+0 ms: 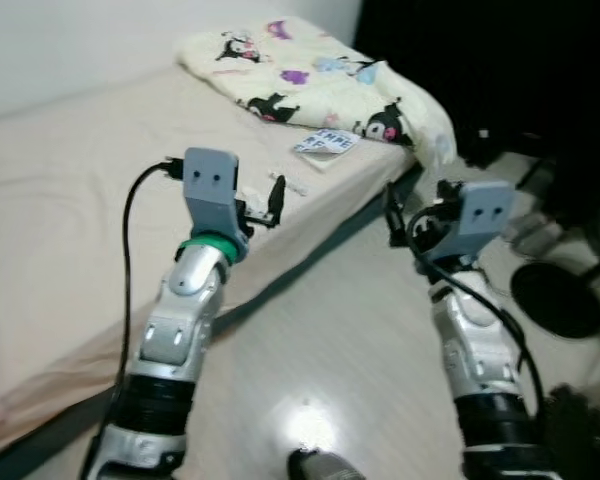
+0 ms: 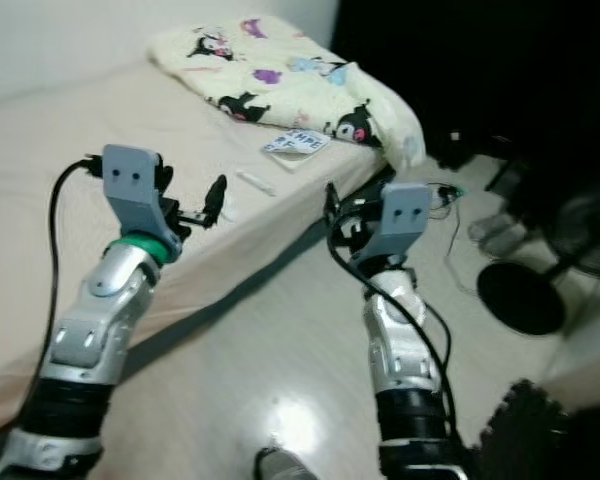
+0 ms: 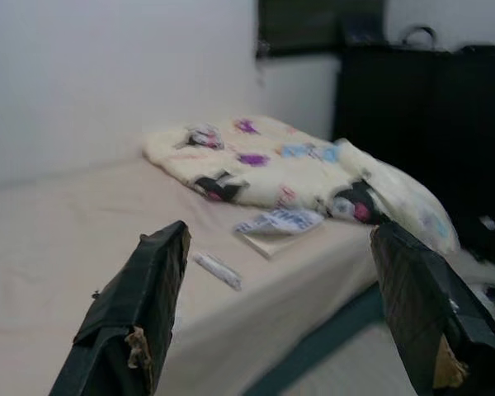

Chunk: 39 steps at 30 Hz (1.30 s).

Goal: Clean up the room

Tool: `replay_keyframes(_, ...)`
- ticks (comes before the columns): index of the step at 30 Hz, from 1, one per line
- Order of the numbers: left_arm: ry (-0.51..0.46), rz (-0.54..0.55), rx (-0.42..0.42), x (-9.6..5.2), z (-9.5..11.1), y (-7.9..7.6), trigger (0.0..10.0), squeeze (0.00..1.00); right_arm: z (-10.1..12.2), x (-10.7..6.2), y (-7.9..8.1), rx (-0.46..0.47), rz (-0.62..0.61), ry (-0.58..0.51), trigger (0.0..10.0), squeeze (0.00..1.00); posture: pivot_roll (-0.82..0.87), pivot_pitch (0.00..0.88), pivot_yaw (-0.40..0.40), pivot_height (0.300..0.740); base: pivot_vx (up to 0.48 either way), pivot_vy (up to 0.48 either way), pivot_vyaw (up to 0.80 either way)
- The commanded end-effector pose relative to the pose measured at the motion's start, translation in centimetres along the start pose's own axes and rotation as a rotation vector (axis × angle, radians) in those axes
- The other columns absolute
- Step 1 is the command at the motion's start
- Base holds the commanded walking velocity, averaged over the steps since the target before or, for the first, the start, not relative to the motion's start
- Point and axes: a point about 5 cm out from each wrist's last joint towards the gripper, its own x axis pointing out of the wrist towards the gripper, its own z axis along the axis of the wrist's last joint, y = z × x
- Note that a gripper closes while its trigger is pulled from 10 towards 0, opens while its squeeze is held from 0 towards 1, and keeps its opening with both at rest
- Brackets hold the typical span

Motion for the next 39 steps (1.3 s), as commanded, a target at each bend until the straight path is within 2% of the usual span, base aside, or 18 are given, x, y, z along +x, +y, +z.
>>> replay_keyframes(1, 0.017, -0.004, 0.005, -0.1, -0.6, -0.2, 10.0, 0.00, -0.2, -0.2, -0.4, 0.000, -0.017, 0.010, 10.0, 0.00, -0.05, 0.016, 0.033, 0.740, 0.000, 0.000, -0.80)
replay_keyframes(9, 0.020, 0.010, 0.067, -0.4, -0.9, 0.4, 10.0, 0.00, -0.4, -0.3, -0.4, -0.002, -0.014, 0.014, 10.0, 0.00, -0.05, 0.017, 0.033, 0.740, 0.000, 0.000, -0.80)
replay_keyframes(11, 0.032, 0.013, 0.176, -1.0, -1.7, 1.0, 10.0, 0.00, -1.2, -0.4, 0.0, -0.049, 0.017, 0.037, 10.0, 0.00, -0.02, 0.016, 0.026, 0.740, 0.000, 0.000, -0.80)
replay_keyframes(12, 0.032, 0.013, 0.176, -1.0, -1.7, 1.0, 10.0, 0.00, -1.2, -0.4, 0.0, -0.049, 0.017, 0.037, 10.0, 0.00, -0.02, 0.016, 0.026, 0.740, 0.000, 0.000, -0.80)
replay_keyframes(13, 0.051, 0.015, 0.224, -1.5, -2.5, 1.3, 10.0, 0.00, -1.9, -0.6, 0.3, -0.081, 0.042, 0.058, 10.0, 0.00, -0.01, 0.016, 0.023, 0.740, 0.000, 0.000, -0.80)
replay_keyframes(15, 0.111, 0.028, 0.256, -2.5, -4.3, 2.1, 10.0, 0.00, -3.3, -1.0, 0.9, -0.127, 0.088, 0.101, 10.0, 0.00, 0.00, 0.017, 0.020, 0.740, 0.000, 0.000, -0.80)
replay_keyframes(21, 0.180, 0.092, 0.240, -3.8, -6.2, 3.3, 10.0, 0.00, -3.9, -1.2, 1.5, -0.114, 0.113, 0.125, 10.0, 0.00, 0.01, 0.019, 0.013, 0.740, 0.000, 0.000, -0.80)
replay_keyframes(30, 0.139, 0.099, 0.239, -3.1, -5.6, 2.9, 10.0, 0.00, -3.8, -0.9, 1.3, -0.102, 0.108, 0.109, 10.0, 0.00, 0.01, 0.019, 0.015, 0.740, 0.000, 0.000, -0.80)
replay_keyframes(34, 0.119, 0.100, 0.235, -2.8, -5.5, 2.7, 10.0, 0.00, -3.7, -0.9, 1.1, -0.100, 0.100, 0.099, 10.0, 0.00, 0.00, 0.018, 0.015, 0.740, 0.360, 0.000, -0.80)
replay_keyframes(39, 0.110, 0.099, 0.225, -2.6, -5.5, 2.2, 10.0, 0.00, -3.7, -0.9, 1.1, -0.114, 0.100, 0.093, 10.0, 0.00, -0.01, 0.015, 0.013, 0.740, 0.428, 0.000, 0.00)
